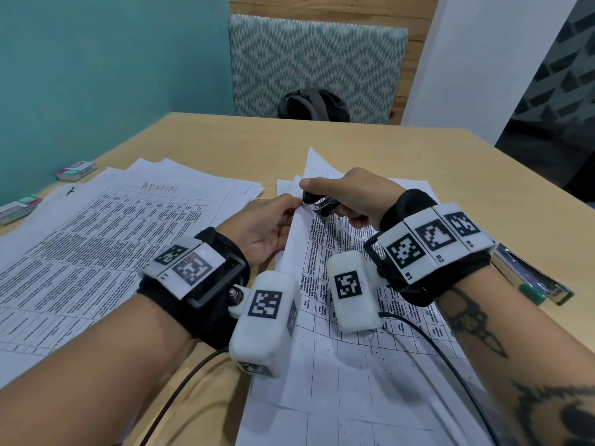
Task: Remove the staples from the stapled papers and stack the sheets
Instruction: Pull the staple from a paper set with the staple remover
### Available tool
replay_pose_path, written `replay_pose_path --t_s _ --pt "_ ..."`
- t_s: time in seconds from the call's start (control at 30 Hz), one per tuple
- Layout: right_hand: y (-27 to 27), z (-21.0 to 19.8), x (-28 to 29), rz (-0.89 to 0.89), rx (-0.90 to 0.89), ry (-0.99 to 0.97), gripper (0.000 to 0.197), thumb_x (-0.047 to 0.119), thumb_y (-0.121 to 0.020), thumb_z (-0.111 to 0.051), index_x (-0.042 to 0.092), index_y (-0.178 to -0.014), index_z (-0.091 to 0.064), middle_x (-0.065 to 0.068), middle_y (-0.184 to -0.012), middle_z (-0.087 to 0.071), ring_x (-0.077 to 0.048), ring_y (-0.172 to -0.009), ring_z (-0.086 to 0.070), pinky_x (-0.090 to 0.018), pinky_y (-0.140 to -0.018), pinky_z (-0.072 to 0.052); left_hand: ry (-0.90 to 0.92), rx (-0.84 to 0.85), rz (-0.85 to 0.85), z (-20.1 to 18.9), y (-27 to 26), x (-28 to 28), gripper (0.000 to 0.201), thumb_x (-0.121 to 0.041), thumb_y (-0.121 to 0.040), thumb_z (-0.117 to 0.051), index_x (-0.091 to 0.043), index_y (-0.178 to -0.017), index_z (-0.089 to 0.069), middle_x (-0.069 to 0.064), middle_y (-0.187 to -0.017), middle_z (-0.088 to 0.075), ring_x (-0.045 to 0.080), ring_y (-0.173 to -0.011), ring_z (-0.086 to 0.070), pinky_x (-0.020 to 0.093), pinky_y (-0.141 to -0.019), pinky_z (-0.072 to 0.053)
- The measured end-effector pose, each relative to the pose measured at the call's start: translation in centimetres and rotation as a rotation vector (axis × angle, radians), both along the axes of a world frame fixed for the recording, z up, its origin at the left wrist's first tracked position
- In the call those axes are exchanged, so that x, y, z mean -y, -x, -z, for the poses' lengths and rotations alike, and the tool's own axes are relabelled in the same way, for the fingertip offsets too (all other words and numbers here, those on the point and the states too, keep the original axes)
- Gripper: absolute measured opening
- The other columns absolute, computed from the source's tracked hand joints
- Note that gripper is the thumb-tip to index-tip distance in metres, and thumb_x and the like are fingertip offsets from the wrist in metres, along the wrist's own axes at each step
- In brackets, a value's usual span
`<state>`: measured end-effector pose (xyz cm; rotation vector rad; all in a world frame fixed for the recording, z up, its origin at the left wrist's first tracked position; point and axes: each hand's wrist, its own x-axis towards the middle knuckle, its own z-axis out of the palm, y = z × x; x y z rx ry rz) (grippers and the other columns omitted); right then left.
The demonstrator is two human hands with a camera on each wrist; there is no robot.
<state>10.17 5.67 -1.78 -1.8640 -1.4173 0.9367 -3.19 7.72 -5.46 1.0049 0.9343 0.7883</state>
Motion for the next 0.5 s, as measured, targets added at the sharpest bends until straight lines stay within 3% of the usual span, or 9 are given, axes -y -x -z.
replay_pose_path --t_s 0.07,0.17,0.33,0.5 --pt "-0.04 0.10 0.06 0.006 -0.011 0.004 0.042 0.046 -0.082 -0.064 0.005 -0.091 -0.069 0.000 -0.050 -0.033 -0.008 -0.032 -0.032 -0.022 -0.044 -0.025 0.002 -0.004 0.009 0.08 0.01 -0.06 0.020 -0.014 -0.093 -0.047 -0.007 -0.078 -0.057 0.008 -0.071 -0.061 0.014 -0.056 -0.057 0.021 -0.055 -0.051" --pt "-0.04 0.25 -0.03 0.022 -0.018 0.001 0.041 0.043 -0.082 -0.064 0.006 -0.100 -0.067 -0.001 -0.052 -0.038 -0.007 -0.032 -0.033 -0.021 -0.043 -0.026 0.000 0.001 0.008 0.10 0.02 -0.08 0.020 -0.013 -0.094 -0.046 -0.007 -0.078 -0.056 0.008 -0.070 -0.060 0.013 -0.051 -0.056 0.019 -0.050 -0.051" --pt "0.07 0.23 -0.22 0.065 -0.012 -0.007 0.030 0.037 -0.083 -0.066 0.009 -0.087 -0.057 0.010 -0.025 -0.032 -0.007 -0.031 -0.032 -0.020 -0.042 -0.025 -0.004 0.002 0.008 0.19 -0.04 -0.13 0.018 -0.013 -0.093 -0.047 -0.007 -0.081 -0.057 0.009 -0.076 -0.061 0.017 -0.061 -0.057 0.020 -0.052 -0.053" --pt "0.10 0.35 -0.42 0.099 -0.049 -0.027 0.025 0.031 -0.083 -0.067 0.008 -0.088 -0.058 0.010 -0.024 -0.031 -0.003 -0.021 -0.027 -0.012 -0.036 -0.022 0.010 -0.010 0.007 0.28 -0.12 -0.23 0.018 -0.014 -0.093 -0.046 -0.008 -0.079 -0.056 0.008 -0.076 -0.058 0.016 -0.064 -0.054 0.023 -0.058 -0.051"
